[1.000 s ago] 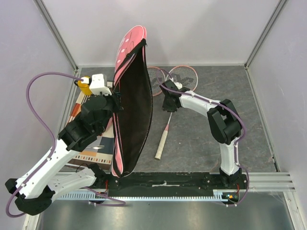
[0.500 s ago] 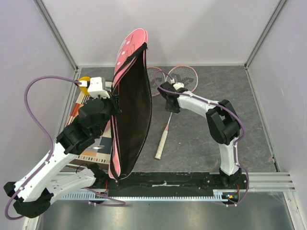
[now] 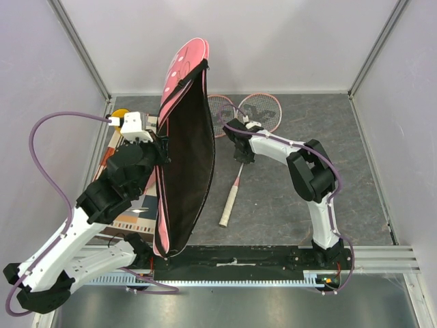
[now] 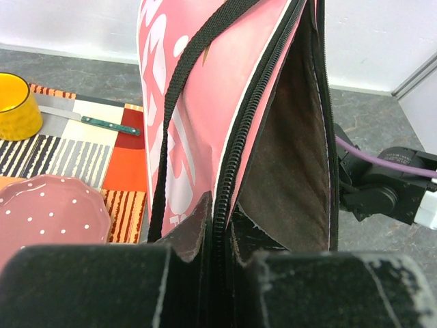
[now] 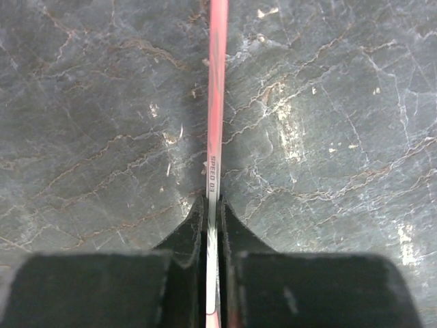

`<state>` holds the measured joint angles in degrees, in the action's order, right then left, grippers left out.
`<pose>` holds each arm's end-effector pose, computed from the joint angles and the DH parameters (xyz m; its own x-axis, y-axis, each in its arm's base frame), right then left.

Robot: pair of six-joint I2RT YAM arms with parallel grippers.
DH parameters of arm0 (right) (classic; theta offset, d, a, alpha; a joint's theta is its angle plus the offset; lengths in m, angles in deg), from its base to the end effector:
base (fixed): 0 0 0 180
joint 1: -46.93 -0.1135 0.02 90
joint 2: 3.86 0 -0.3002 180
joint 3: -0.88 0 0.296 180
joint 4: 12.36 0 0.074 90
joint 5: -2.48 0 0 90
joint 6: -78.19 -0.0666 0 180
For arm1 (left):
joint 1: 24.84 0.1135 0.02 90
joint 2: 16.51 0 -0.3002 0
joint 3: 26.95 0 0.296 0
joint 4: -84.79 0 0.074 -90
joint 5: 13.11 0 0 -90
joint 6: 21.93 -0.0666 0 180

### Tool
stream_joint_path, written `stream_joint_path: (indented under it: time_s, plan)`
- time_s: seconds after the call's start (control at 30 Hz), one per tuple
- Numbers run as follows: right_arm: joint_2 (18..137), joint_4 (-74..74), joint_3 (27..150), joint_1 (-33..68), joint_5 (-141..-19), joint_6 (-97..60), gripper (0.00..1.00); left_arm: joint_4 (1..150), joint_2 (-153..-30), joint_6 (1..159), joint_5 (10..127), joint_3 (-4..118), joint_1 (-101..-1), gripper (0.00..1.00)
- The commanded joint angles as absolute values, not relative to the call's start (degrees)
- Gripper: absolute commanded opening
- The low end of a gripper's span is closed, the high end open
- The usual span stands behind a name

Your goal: Pack up the badminton gear

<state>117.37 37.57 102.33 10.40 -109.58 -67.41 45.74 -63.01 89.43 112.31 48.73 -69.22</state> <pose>0.4177 0.2783 0.1427 -0.7946 0.3630 -0.4866 0.3693 0.9252 0.0871 0.1686 -0.1110 0.4536 -0.1731 -0.2459 -0.9537 0.1061 0.9580 -0.2663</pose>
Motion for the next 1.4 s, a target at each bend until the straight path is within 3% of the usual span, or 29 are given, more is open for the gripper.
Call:
stream_joint_path:
  time_s: [0.0, 0.1, 0.2, 0.27, 0.37, 0.73, 0.87, 0.93, 0.97, 1.07, 1.2, 1.37]
  plan:
    - [119.5, 38.1, 104.0, 11.6, -106.0, -70.0, 0.00, 50.7, -61.7, 90.7, 111.4, 47.9, -69.1, 0.02]
    - [118.1, 37.4, 102.1, 12.2, -106.9, -69.3, 0.00, 50.8, -62.1, 91.8, 110.5, 47.3, -69.1, 0.02]
    - [110.3, 27.5, 95.1, 12.6, -106.2, -60.5, 0.00, 52.3, -63.7, 93.3, 107.0, 46.4, -69.2, 0.02]
    - [103.0, 20.5, 87.6, 14.8, -100.7, -56.4, 0.00, 54.3, -65.2, 94.2, 105.8, 45.9, -69.1, 0.02]
    - [93.5, 4.5, 77.0, 19.5, -82.7, -52.1, 0.00, 56.4, -69.5, 95.1, 104.3, 46.1, -68.7, 0.02]
    - [66.6, 2.1, 59.3, 40.7, -53.1, -53.5, 0.00, 65.3, -86.3, 98.7, 104.6, 52.8, -64.7, 0.02]
    - [60.6, 0.8, 56.8, 45.2, -45.9, -57.2, 0.00, 70.4, -90.1, 103.4, 95.0, 51.6, -62.7, 0.02]
    - [58.7, 4.4, 59.1, 44.5, -45.9, -55.9, 0.00, 76.0, -91.4, 105.2, 91.3, 49.8, -61.8, 0.02]
    - [59.1, 16.7, 61.2, 44.3, -50.2, -52.5, 0.00, 76.4, -93.0, 106.5, 90.8, 49.4, -61.8, 0.02]
    - [61.2, 35.7, 68.8, 42.0, -62.2, -40.7, 0.00, 80.6, -96.2, 104.4, 90.3, 49.4, -61.8, 0.02]
    - [60.4, 41.2, 69.4, 38.9, -72.2, -38.9, 0.00, 82.4, -102.6, 100.1, 94.1, 51.0, -62.8, 0.02]
    - [59.9, 48.2, 75.0, 27.2, -87.0, -41.4, 0.00, 87.2, -106.9, 93.8, 100.3, 51.9, -65.6, 0.02]
